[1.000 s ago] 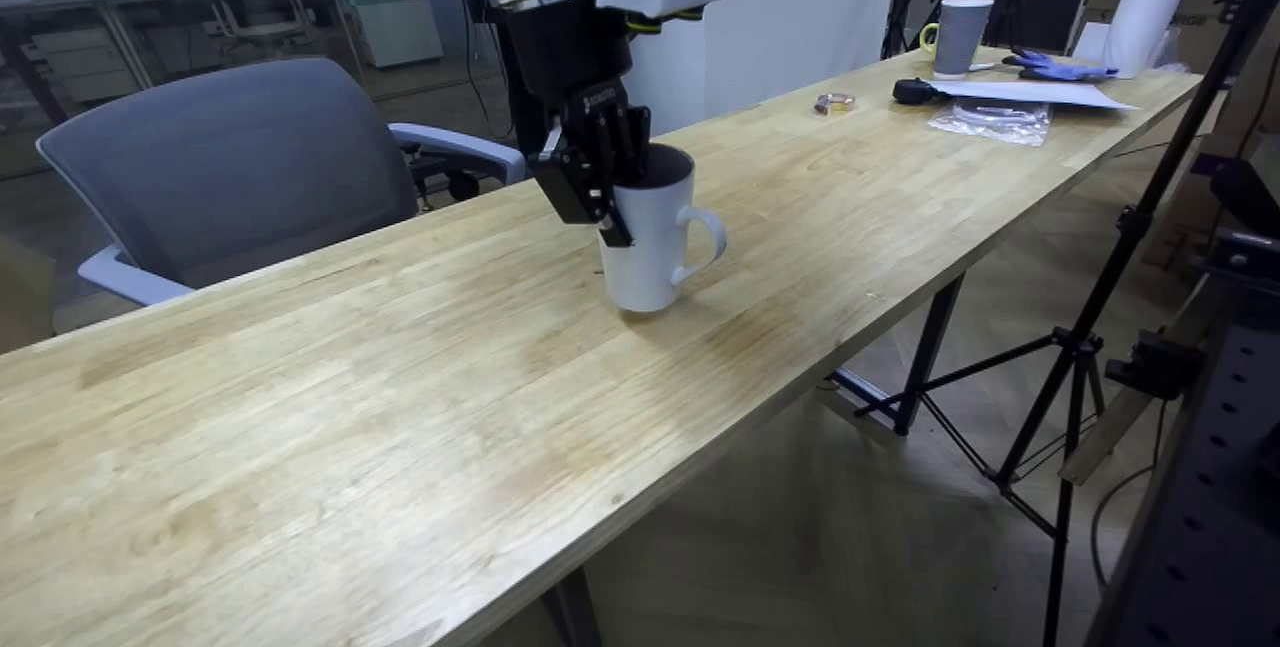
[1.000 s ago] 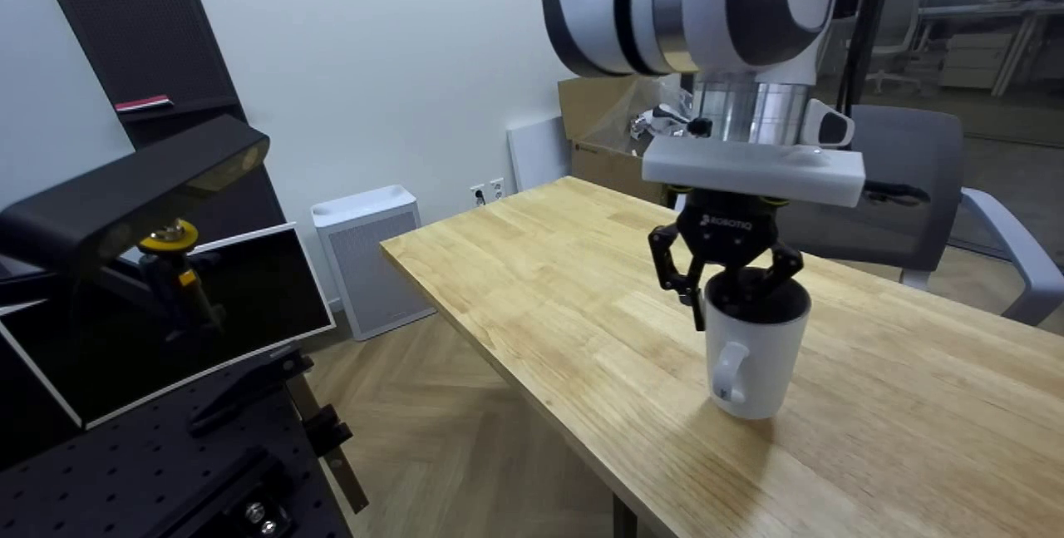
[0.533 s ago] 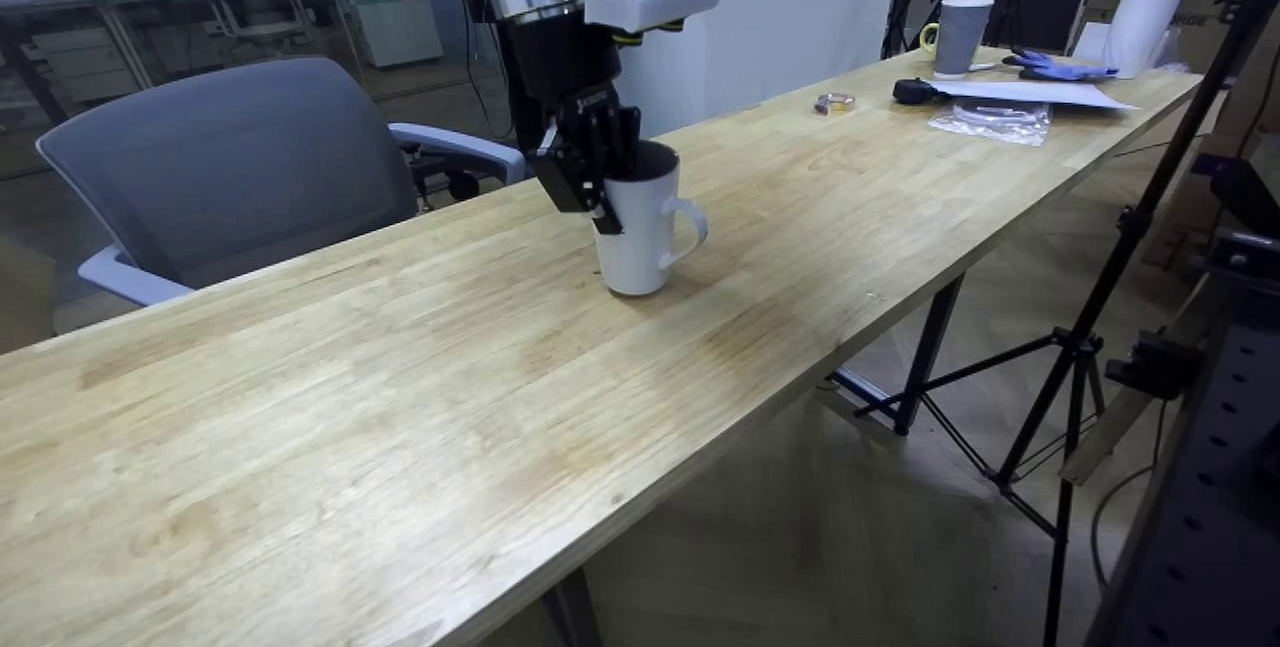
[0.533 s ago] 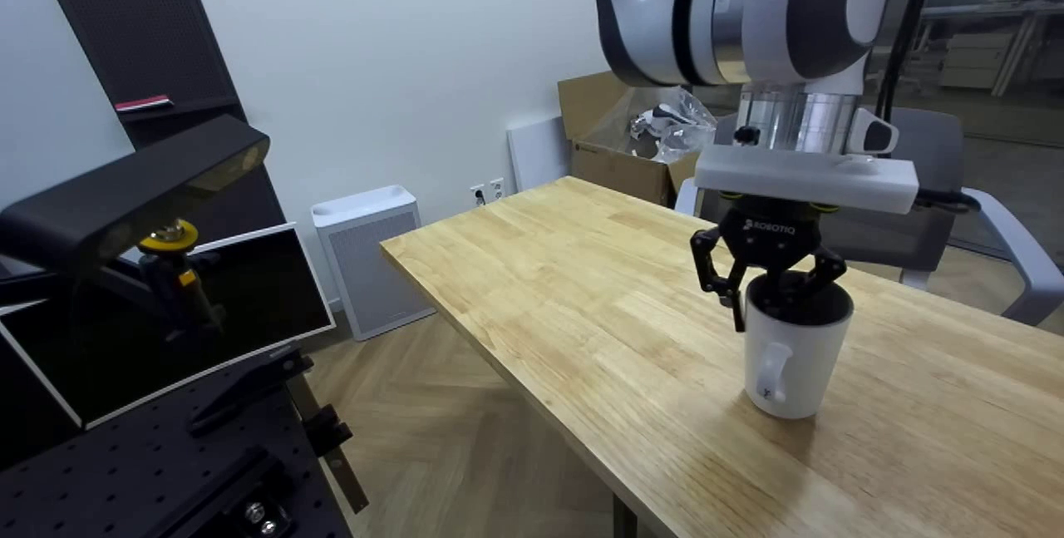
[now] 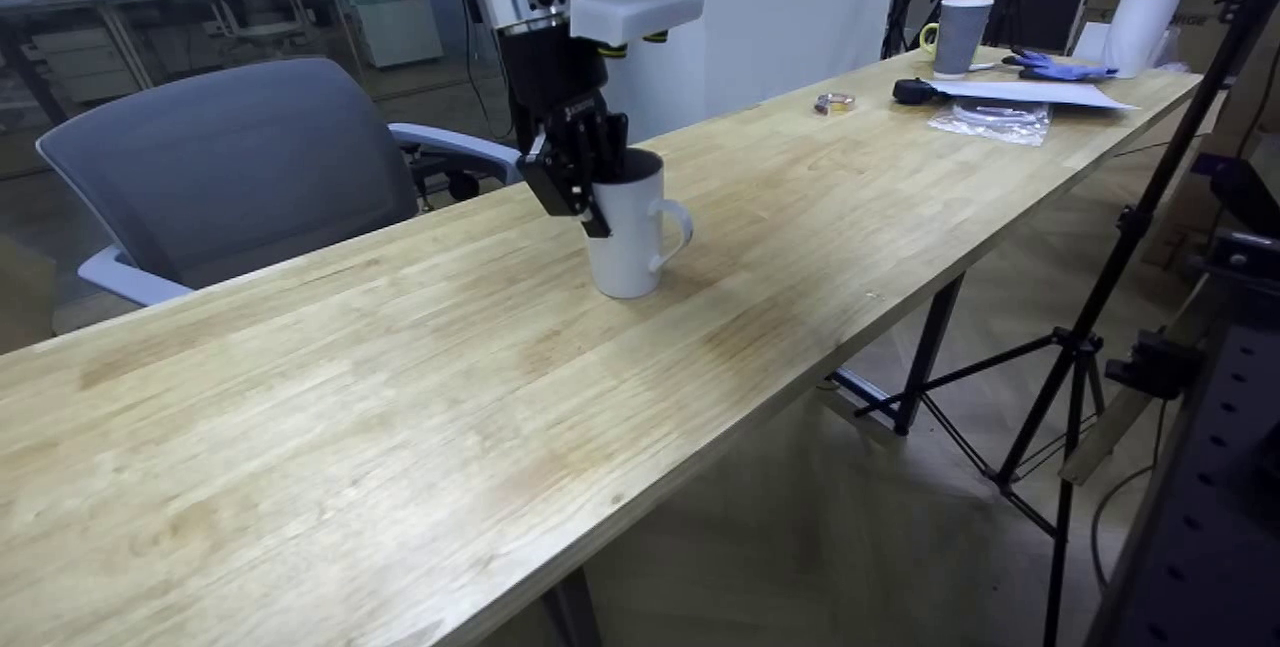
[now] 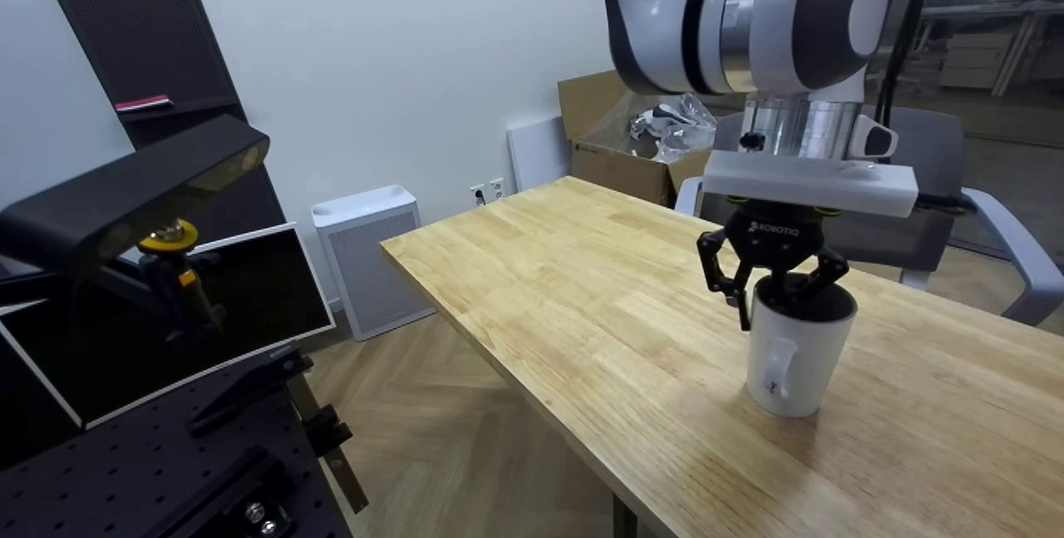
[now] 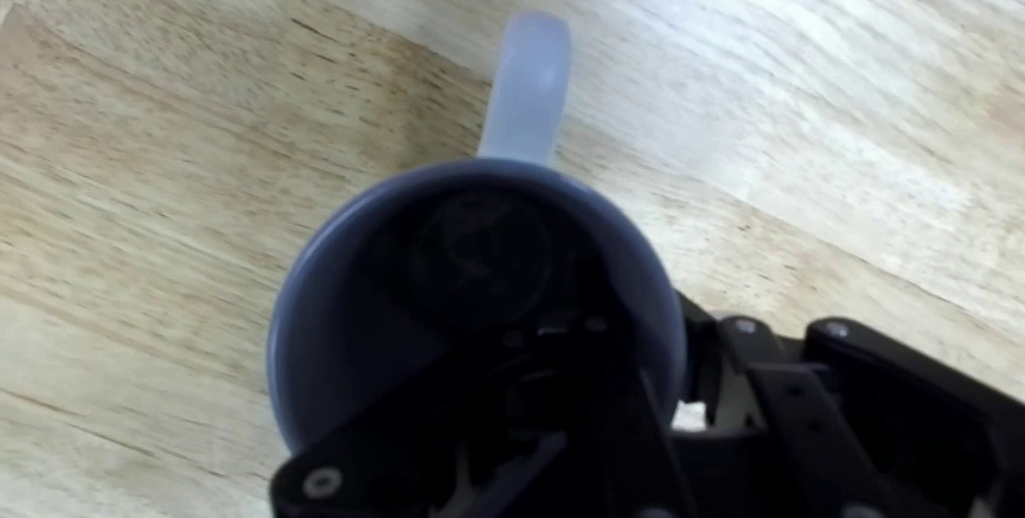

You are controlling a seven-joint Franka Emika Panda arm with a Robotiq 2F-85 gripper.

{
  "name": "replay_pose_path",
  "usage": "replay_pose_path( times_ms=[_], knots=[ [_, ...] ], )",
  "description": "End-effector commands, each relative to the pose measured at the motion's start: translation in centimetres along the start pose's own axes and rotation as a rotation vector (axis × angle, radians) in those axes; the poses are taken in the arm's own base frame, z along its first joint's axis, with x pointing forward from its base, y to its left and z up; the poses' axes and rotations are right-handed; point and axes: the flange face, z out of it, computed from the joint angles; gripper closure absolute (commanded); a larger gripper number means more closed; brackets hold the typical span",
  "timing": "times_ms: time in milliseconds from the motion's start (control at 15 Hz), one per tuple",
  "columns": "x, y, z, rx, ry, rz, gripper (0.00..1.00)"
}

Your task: Pick the cup and move it to the right

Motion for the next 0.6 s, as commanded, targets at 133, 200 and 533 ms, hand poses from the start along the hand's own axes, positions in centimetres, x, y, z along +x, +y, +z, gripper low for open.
replay_pose_path(
  times_ms=[133,200,533],
  knots=[
    [0.42,1.19,-0.70,-0.026,-0.012,0.008,0.56],
    [0.40,1.31,-0.78,-0.032,-0.017,0.009,0.48],
    [0.62,1.16,-1.38,-0.061,-0.059,0.000,0.16]
  ],
)
